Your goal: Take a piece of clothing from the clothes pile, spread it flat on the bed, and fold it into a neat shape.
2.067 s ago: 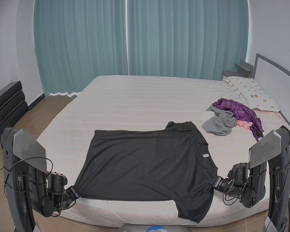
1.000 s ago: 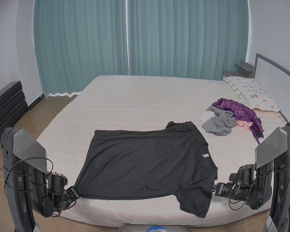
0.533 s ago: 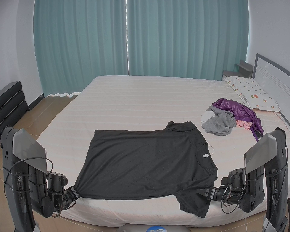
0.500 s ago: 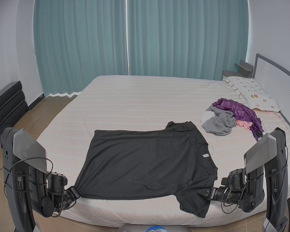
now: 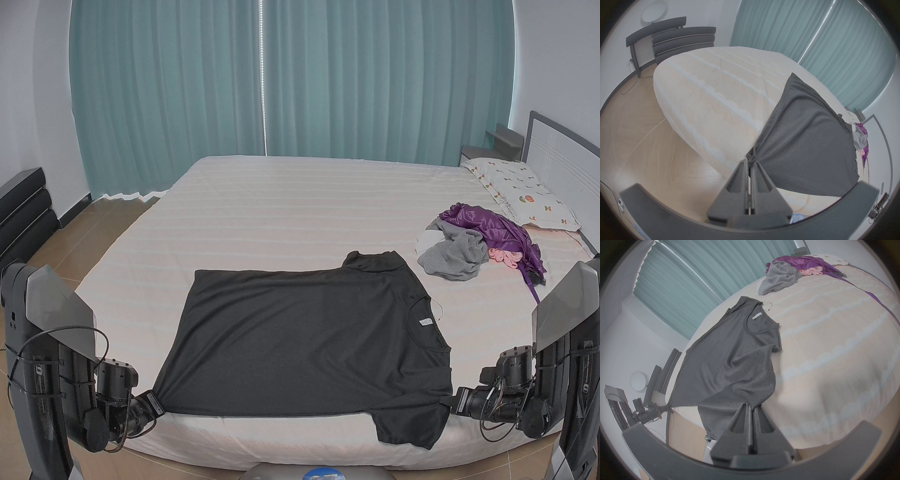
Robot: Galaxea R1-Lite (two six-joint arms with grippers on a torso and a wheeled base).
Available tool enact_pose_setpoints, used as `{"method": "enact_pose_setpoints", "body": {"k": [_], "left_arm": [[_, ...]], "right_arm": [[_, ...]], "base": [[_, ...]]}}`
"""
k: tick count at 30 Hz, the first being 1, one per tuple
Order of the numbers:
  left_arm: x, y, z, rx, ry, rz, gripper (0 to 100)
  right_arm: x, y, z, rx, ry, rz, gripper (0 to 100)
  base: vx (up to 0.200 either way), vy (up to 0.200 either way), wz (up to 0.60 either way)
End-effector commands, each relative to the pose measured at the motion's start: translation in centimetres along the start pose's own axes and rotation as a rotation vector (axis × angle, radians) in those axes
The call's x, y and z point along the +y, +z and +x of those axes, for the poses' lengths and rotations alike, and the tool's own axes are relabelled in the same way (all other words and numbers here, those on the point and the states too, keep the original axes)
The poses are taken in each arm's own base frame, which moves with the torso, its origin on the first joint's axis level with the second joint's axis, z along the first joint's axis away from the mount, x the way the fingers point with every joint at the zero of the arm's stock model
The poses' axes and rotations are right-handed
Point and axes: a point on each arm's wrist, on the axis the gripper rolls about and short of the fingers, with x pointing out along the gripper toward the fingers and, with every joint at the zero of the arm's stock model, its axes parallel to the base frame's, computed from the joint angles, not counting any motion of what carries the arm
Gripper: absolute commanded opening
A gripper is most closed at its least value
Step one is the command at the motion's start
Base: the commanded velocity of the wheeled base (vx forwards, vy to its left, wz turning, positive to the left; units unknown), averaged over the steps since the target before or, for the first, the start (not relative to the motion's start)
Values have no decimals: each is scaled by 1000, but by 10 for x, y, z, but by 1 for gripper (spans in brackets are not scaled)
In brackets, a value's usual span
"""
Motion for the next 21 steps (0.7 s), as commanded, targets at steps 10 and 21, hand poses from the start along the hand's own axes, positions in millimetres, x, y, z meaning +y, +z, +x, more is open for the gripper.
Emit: {"method": "enact_pose_setpoints", "body": {"k": [10,21], "left_arm": [[6,-4,-9,14,20,61,0],[12,-10,-11,83,74,121,0]], "right_arm": [[0,-10,-25,146,-72,-41,0],[7,-22,-33,239,-111,-89,0]], "base": [[0,0,0],[0,0,0]]}}
